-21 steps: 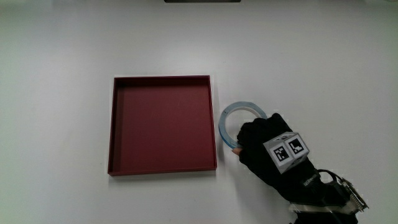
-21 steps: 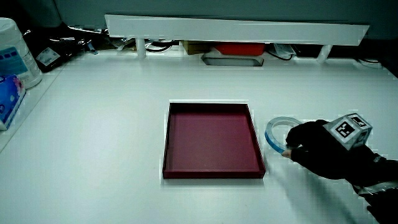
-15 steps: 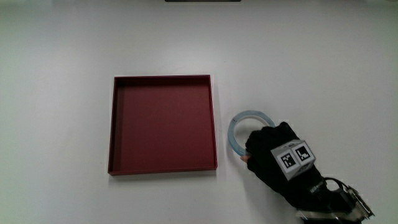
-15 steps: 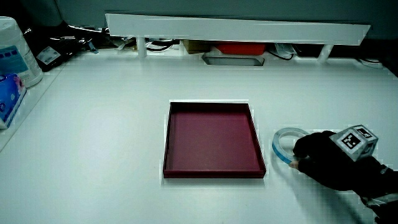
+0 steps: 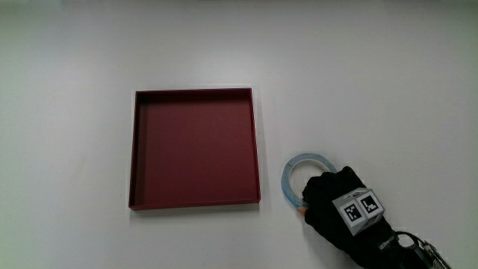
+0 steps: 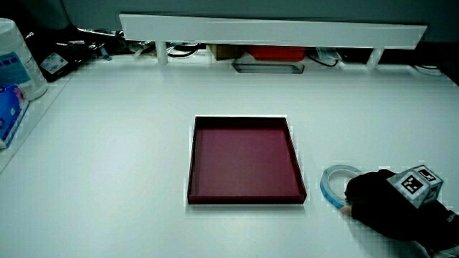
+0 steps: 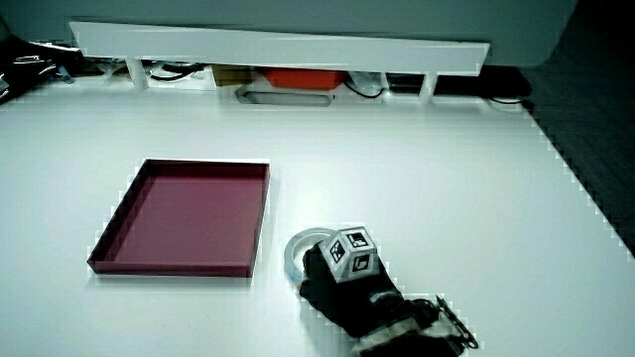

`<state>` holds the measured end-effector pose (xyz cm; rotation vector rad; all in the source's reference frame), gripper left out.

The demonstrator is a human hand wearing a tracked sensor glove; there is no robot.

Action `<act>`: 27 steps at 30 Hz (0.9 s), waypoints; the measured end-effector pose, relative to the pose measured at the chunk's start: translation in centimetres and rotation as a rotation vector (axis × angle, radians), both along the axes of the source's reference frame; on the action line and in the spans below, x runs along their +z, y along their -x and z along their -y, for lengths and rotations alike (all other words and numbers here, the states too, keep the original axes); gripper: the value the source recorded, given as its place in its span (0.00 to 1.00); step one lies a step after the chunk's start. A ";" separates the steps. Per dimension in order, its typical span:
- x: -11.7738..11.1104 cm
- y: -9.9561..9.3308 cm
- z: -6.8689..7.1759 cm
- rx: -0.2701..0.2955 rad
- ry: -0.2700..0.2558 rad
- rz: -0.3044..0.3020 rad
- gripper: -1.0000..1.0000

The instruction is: Place blue tape

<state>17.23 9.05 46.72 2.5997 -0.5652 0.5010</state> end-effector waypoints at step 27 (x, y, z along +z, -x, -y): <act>0.2 -0.9 0.0 0.018 0.055 0.011 0.17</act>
